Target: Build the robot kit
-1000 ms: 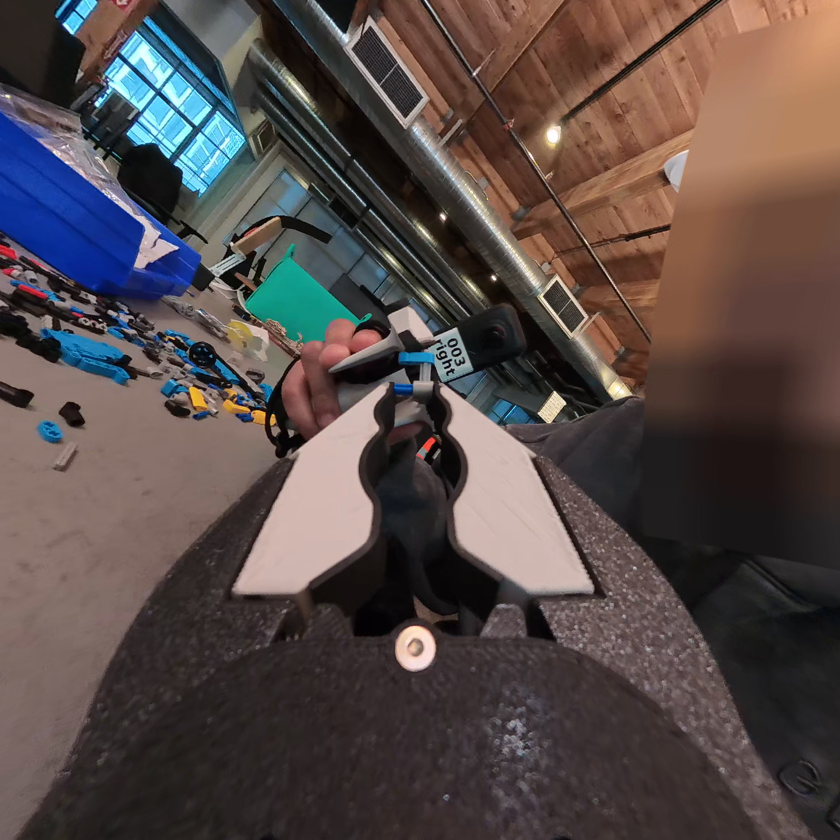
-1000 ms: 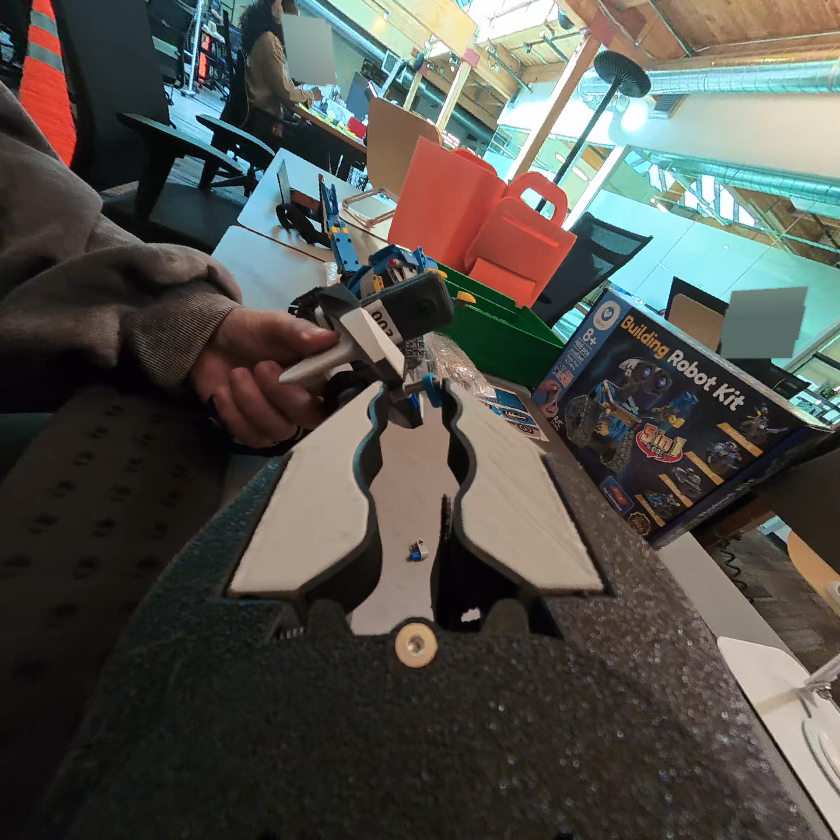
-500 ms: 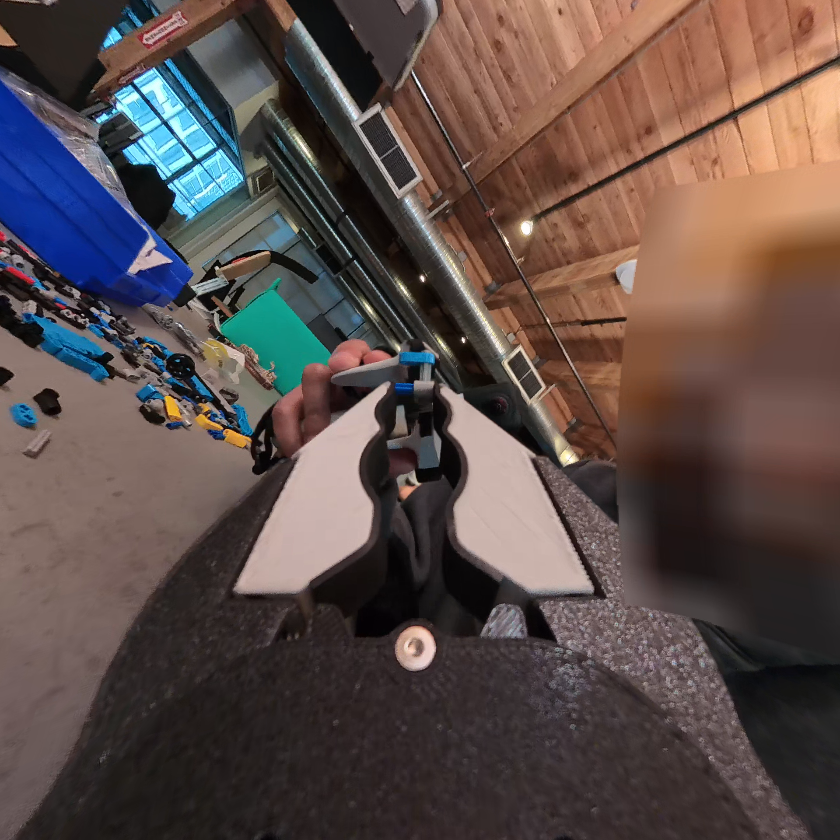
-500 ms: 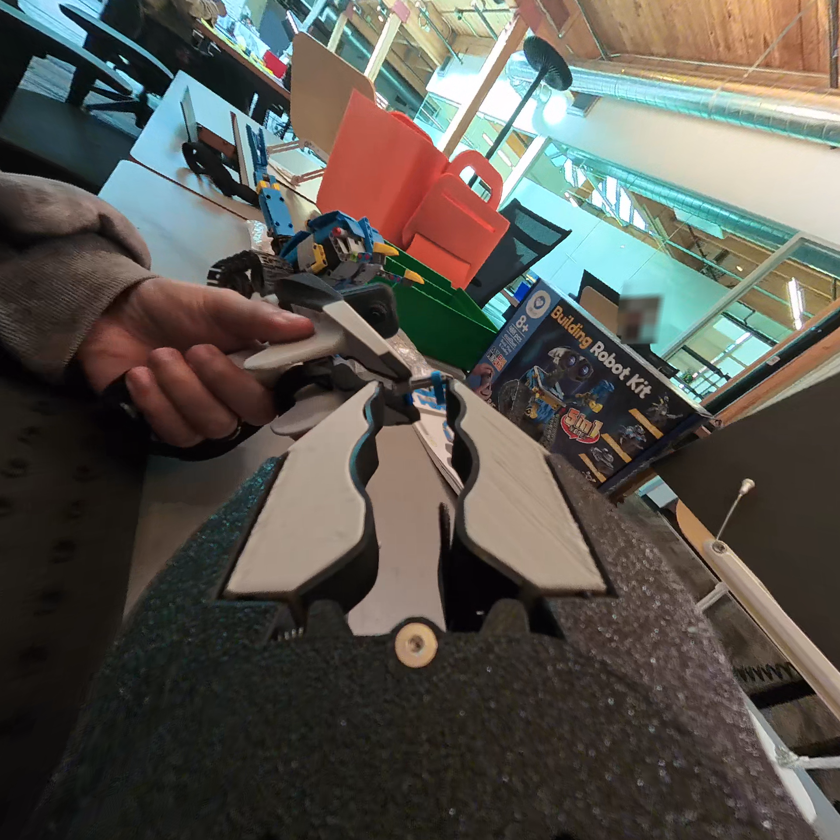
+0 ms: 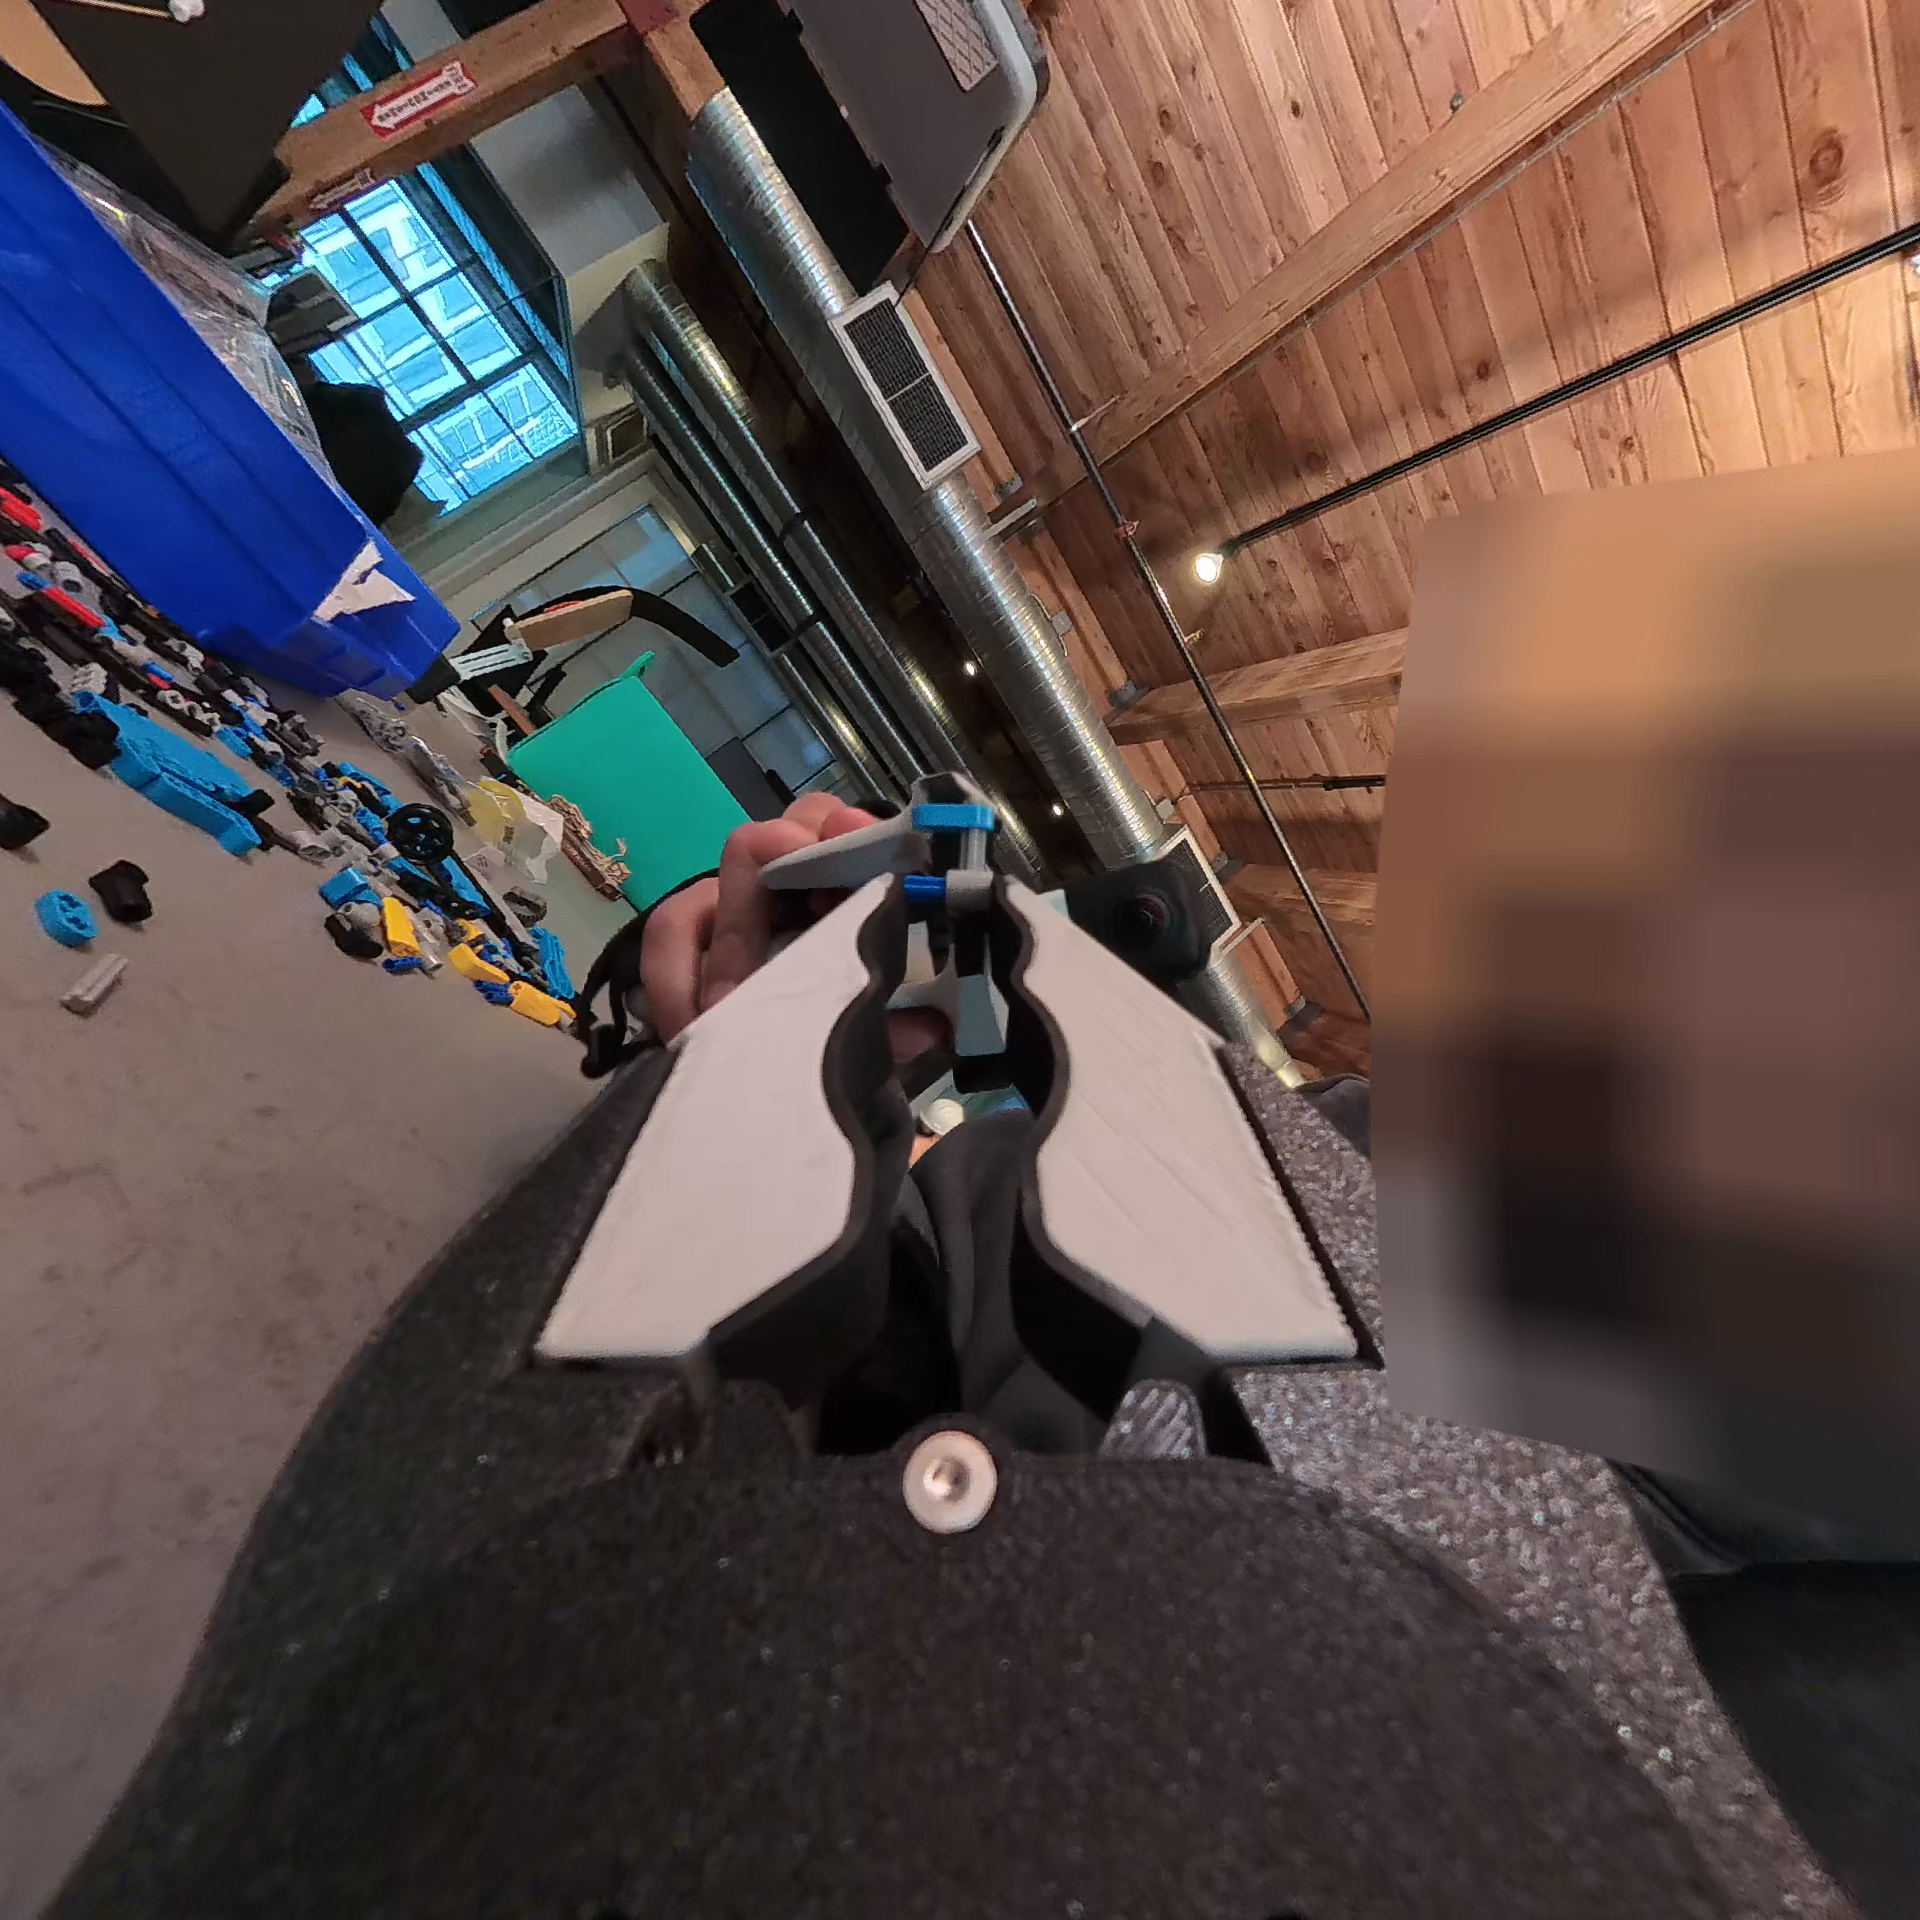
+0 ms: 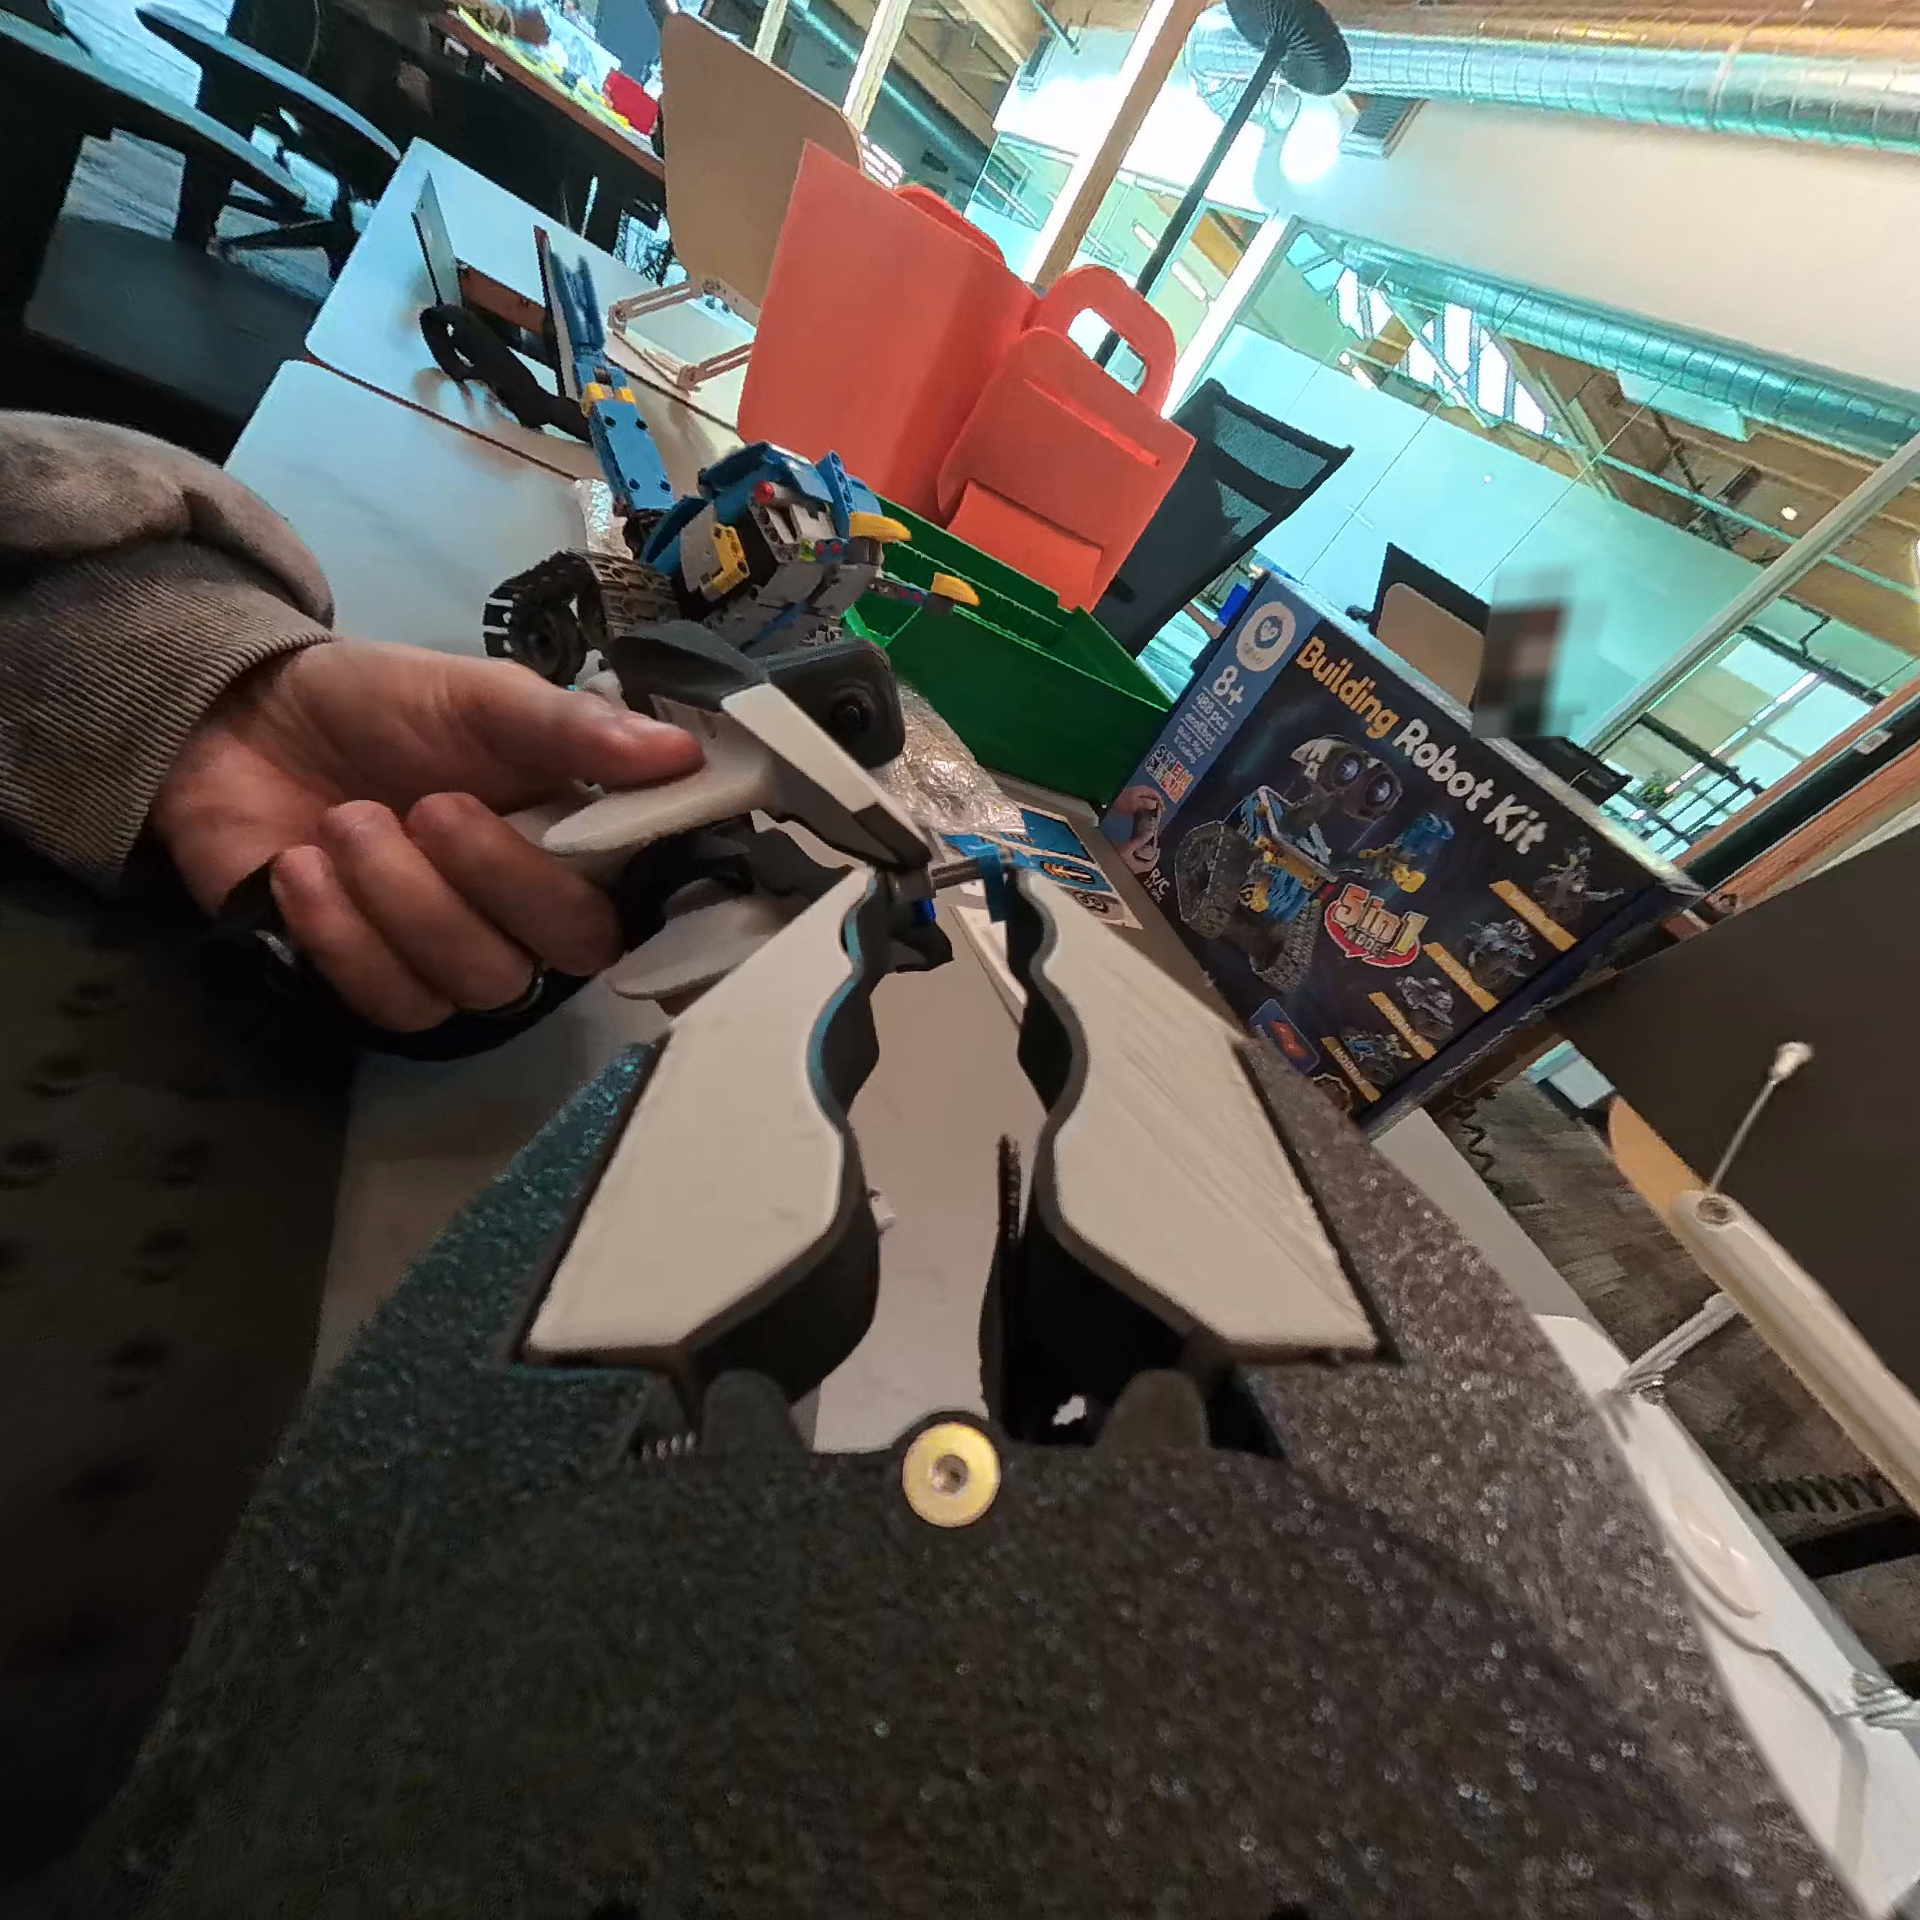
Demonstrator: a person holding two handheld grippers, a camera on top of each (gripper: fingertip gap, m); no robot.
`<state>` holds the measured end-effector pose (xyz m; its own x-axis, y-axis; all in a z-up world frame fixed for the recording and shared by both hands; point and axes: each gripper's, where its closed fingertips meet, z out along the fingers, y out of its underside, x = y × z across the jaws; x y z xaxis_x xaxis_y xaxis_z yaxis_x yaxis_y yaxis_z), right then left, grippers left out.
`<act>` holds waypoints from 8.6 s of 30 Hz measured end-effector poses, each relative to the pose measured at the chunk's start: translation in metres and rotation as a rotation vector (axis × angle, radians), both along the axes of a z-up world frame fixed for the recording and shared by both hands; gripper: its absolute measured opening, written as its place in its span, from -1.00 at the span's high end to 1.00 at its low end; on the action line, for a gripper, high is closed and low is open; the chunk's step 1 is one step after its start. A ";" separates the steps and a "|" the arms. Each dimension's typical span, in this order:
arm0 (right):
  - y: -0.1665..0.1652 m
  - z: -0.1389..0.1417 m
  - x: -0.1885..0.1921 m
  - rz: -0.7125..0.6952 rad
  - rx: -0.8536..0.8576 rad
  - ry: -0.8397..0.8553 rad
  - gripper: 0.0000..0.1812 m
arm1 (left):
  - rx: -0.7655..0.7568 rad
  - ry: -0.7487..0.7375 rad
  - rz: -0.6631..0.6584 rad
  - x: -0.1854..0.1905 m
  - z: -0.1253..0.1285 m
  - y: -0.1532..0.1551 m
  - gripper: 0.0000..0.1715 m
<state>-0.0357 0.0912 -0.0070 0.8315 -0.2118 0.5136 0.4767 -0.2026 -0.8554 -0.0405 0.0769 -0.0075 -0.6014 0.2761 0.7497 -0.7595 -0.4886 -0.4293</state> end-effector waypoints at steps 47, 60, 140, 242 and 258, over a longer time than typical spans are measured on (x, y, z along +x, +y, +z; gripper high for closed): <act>-0.105 -0.155 0.090 -0.407 -0.478 0.854 0.82 | 0.930 -0.342 0.402 0.033 -0.068 0.020 0.82; -0.091 -0.154 0.105 -0.402 -0.405 0.933 0.88 | 0.862 -0.330 0.329 0.023 -0.065 0.011 0.82; -0.002 -0.060 0.037 0.172 0.254 1.417 0.93 | 1.458 -0.846 0.652 0.035 -0.075 0.011 0.83; -0.020 -0.105 -0.008 0.189 -0.430 0.335 0.87 | 1.474 -0.753 0.231 0.012 -0.131 -0.018 0.82; -0.009 -0.065 0.029 0.189 0.067 1.289 0.97 | 1.495 -1.053 0.761 0.023 -0.062 -0.005 0.75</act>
